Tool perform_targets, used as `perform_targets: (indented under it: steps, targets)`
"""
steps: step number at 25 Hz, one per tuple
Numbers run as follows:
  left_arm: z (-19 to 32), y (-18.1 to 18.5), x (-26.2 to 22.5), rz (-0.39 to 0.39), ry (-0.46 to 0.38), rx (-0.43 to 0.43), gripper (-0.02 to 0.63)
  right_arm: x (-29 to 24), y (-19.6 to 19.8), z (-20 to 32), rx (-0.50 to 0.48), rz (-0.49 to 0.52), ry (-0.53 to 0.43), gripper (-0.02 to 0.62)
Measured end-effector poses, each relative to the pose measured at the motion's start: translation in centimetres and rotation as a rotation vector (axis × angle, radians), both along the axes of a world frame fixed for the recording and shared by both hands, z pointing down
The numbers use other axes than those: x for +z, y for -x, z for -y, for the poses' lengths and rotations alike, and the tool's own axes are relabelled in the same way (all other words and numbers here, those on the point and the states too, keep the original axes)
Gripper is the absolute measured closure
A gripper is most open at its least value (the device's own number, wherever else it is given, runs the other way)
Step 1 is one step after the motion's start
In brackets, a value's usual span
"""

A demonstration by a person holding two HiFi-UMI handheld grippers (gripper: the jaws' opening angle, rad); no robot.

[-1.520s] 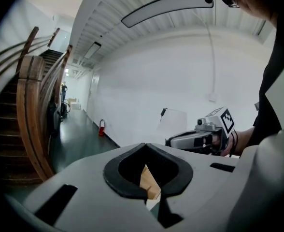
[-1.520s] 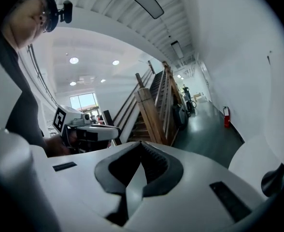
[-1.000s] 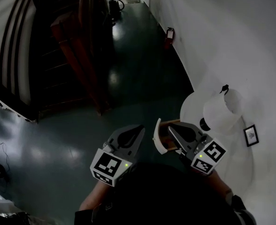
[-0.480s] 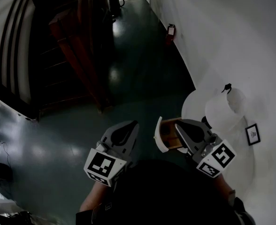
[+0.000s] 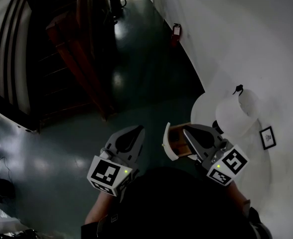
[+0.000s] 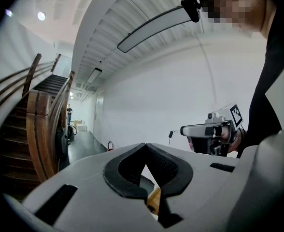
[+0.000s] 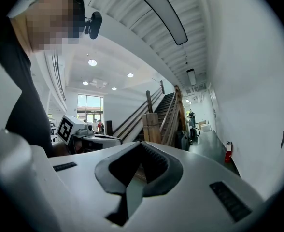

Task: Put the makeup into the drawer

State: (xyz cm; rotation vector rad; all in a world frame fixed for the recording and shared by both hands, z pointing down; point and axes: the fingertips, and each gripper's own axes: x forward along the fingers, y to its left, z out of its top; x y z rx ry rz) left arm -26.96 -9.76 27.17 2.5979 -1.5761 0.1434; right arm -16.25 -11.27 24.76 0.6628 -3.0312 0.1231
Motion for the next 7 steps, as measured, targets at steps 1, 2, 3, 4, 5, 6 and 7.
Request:
perform_targets:
  steps: [1,2,3,4,5,6,7]
  targets:
    - [0.11,-0.07,0.02,-0.003,0.001,0.002,0.595,0.13,-0.06,0.06,0.004,-0.002,0.004,0.580]
    - [0.21,-0.13,0.03,-0.006,0.002,0.003,0.595,0.24,-0.10,0.11,0.007,-0.003,0.007,0.580]
    - [0.31,-0.19,0.05,-0.008,0.004,0.005,0.595,0.33,-0.13,0.15,0.010,-0.003,0.009,0.580]
    - [0.40,-0.26,0.12,-0.007,0.004,0.008,0.595,0.40,-0.16,0.20,0.011,-0.002,0.011,0.580]
    - [0.49,-0.33,0.18,-0.004,0.003,0.012,0.595,0.47,-0.21,0.25,0.013,-0.001,0.014,0.580]
    - [0.58,-0.42,0.22,-0.003,0.002,0.015,0.595,0.55,-0.26,0.32,0.014,0.000,0.017,0.580]
    - [0.67,-0.50,0.26,-0.001,0.002,0.018,0.595,0.64,-0.32,0.39,0.016,0.001,0.020,0.580]
